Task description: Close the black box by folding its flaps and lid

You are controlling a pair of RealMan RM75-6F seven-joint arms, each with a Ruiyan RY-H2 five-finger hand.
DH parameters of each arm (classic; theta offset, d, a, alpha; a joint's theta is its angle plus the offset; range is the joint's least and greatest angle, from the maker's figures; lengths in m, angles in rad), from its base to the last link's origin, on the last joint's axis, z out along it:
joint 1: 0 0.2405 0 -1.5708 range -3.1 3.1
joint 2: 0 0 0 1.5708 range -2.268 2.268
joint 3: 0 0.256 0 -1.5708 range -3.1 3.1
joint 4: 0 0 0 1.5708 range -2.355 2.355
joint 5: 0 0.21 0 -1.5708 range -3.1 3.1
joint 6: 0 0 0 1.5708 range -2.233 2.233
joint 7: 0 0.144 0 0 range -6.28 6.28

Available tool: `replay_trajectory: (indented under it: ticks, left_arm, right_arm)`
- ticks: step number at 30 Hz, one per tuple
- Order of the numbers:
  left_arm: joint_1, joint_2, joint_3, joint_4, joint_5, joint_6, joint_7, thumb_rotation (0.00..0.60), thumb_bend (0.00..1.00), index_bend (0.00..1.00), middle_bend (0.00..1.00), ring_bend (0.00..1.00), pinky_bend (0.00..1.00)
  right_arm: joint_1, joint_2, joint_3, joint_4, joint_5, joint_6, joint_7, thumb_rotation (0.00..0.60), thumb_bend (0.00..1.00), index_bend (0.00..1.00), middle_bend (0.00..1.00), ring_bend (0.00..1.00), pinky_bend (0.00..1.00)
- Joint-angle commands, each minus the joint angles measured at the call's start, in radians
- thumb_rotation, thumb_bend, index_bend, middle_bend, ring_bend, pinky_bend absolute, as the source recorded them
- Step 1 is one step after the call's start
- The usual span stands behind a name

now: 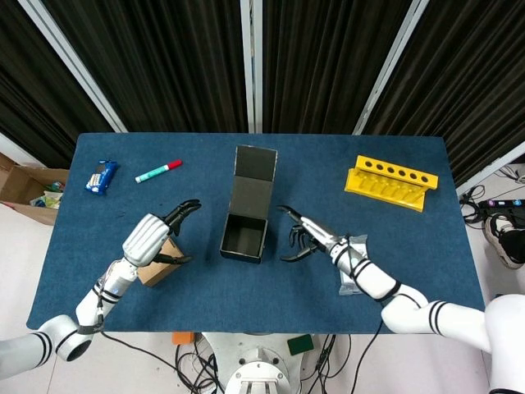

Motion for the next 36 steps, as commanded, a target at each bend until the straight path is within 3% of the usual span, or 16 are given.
replay_trajectory:
  ticks: [1, 4, 11, 36]
  left_arm:
    - [0.001, 0.035, -0.003, -0.086, -0.087, -0.124, -0.056, 0.546, 0.02, 0.04, 0.05, 0.59, 0.91]
    - [-0.01, 0.044, -0.017, -0.122, -0.13, -0.198, -0.111, 0.6, 0.02, 0.01, 0.02, 0.59, 0.9]
    - [-0.048, 0.008, -0.058, -0.096, -0.168, -0.301, -0.129, 0.6, 0.02, 0.0, 0.01, 0.59, 0.91]
    - [-0.19, -0.059, -0.131, -0.033, -0.254, -0.652, -0.249, 0.6, 0.02, 0.01, 0.01, 0.61, 0.94]
  right_arm:
    - [-0.02, 0.165, 0.007, -0.136, 0.022, -0.029, -0.028, 0.6, 0.0, 0.0, 0.0, 0.53, 0.73]
    - [-0.033, 0.28, 0.024, -0.233, 0.008, -0.007, -0.026, 0.6, 0.0, 0.0, 0.01, 0.53, 0.76]
    - [-0.064, 0.431, 0.057, -0.359, -0.011, 0.046, -0.018, 0.6, 0.0, 0.0, 0.04, 0.54, 0.77]
    - [-0.107, 0.404, 0.038, -0.309, -0.062, 0.084, 0.071, 0.6, 0.0, 0.0, 0.05, 0.54, 0.77]
